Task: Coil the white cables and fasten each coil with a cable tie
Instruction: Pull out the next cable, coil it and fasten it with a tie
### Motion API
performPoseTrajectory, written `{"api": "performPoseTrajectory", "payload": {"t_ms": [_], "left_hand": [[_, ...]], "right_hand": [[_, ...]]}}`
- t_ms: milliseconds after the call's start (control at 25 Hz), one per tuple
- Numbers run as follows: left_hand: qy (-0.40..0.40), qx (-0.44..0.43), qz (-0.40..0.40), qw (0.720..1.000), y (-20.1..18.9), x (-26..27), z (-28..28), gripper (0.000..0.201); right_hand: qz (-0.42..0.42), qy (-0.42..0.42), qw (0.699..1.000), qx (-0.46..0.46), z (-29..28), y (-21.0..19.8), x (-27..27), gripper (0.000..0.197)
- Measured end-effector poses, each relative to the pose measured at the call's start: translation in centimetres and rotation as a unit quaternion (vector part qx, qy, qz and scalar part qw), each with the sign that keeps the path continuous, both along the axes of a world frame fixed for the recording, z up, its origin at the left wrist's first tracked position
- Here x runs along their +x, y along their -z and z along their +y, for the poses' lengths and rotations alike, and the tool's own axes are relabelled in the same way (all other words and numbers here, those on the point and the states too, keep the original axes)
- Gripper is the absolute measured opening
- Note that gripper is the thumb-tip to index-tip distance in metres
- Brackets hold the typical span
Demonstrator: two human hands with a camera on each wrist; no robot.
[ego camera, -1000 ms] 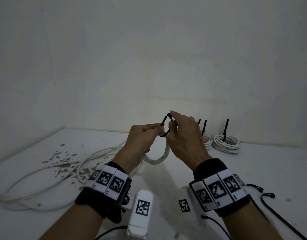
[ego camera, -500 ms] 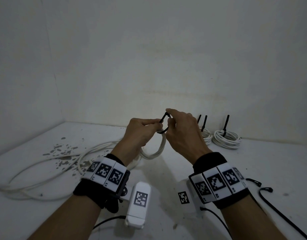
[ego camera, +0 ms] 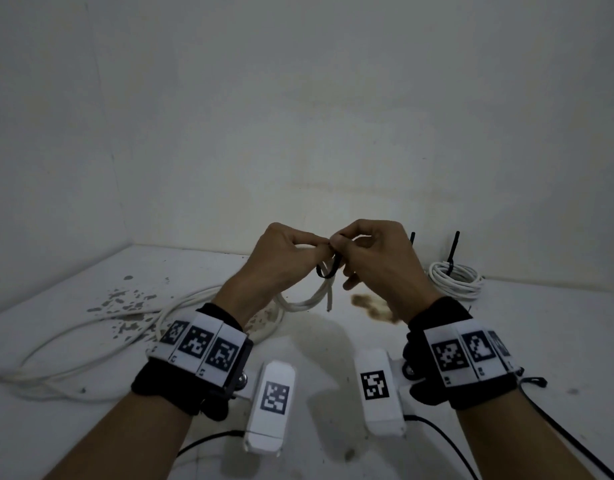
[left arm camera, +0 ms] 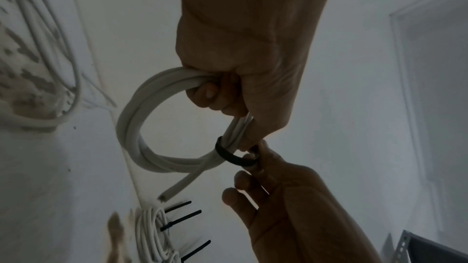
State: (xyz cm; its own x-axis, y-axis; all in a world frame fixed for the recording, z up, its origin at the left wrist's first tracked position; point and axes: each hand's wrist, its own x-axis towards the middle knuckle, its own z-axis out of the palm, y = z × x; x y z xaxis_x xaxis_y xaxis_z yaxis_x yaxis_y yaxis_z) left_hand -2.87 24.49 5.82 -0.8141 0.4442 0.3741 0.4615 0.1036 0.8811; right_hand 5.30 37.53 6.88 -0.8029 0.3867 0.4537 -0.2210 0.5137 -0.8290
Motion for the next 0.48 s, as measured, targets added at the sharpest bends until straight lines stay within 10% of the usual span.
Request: {"api": "performPoseTrajectory", "payload": {"t_ms": [480], "left_hand": [[-0.126,0.195,-0.133,0.964,1.0,-2.1,0.5,0.007]], "right_hand": [[0.097,0.060,0.984,-0.139,0.0,0.2,-0.1,0.010]]}}
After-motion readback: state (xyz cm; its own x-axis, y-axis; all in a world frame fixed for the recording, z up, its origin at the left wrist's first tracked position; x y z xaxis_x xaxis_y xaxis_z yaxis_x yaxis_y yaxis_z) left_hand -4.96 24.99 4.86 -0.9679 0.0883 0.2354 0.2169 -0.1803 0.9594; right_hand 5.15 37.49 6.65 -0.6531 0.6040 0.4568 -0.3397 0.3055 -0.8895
